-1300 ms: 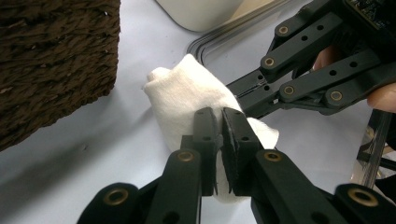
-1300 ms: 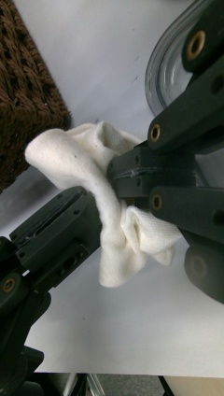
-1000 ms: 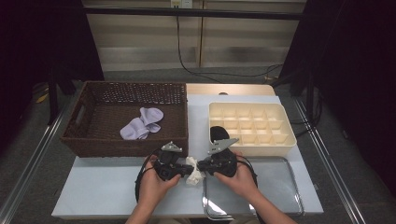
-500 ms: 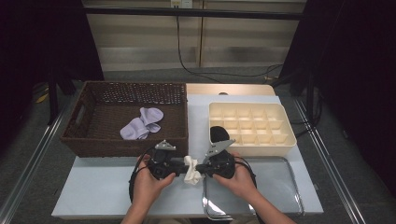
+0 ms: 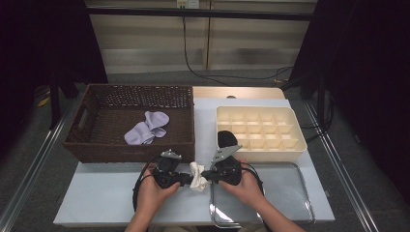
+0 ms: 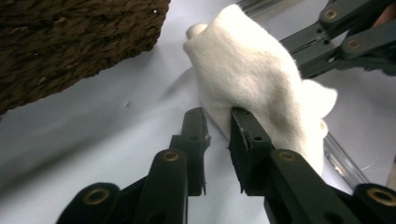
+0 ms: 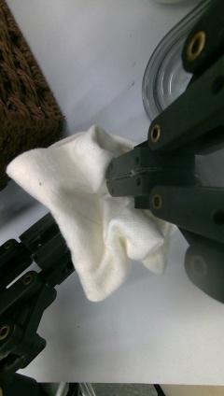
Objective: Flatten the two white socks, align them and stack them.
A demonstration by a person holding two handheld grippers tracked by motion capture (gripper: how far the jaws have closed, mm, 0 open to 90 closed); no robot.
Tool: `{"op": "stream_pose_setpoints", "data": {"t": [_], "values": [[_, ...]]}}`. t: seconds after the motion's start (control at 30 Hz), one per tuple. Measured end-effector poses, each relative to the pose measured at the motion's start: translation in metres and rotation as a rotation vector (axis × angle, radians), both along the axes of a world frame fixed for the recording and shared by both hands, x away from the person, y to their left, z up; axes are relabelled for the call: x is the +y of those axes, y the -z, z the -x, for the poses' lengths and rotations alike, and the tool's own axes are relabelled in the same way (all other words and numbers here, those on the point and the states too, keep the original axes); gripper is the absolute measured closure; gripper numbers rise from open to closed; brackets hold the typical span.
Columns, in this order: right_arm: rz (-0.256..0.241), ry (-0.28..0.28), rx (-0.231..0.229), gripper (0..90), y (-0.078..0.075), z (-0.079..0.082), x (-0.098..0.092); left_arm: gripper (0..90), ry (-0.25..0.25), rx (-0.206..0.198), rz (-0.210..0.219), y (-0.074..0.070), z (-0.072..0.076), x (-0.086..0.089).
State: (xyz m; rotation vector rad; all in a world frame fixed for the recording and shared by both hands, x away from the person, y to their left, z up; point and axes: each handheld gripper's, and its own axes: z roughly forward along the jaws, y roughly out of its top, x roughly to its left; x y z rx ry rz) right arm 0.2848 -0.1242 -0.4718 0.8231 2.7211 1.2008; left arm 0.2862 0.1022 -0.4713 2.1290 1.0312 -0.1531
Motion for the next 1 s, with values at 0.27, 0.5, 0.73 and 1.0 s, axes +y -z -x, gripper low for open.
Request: {"op": "stream_pose_setpoints", "data": {"t": [0.27,0.5,0.73,1.0], "values": [[-0.013,0.006,0.01,90.0,0.002,-0.001,-0.002,78.6,0.022,-0.047,0.044,-0.013,0.006,-0.011],[-0.027,0.017,0.002,90.0,0.004,0.001,-0.002,75.8,0.014,-0.127,0.065,-0.021,0.007,-0.013],[-0.02,0.011,-0.004,90.0,0.003,0.001,-0.004,75.3,0.04,-0.137,0.065,-0.013,0.004,-0.019],[-0.019,0.06,0.009,84.8,-0.003,-0.005,-0.016,75.3,0.065,-0.179,0.029,-0.009,0.006,-0.024]]}}
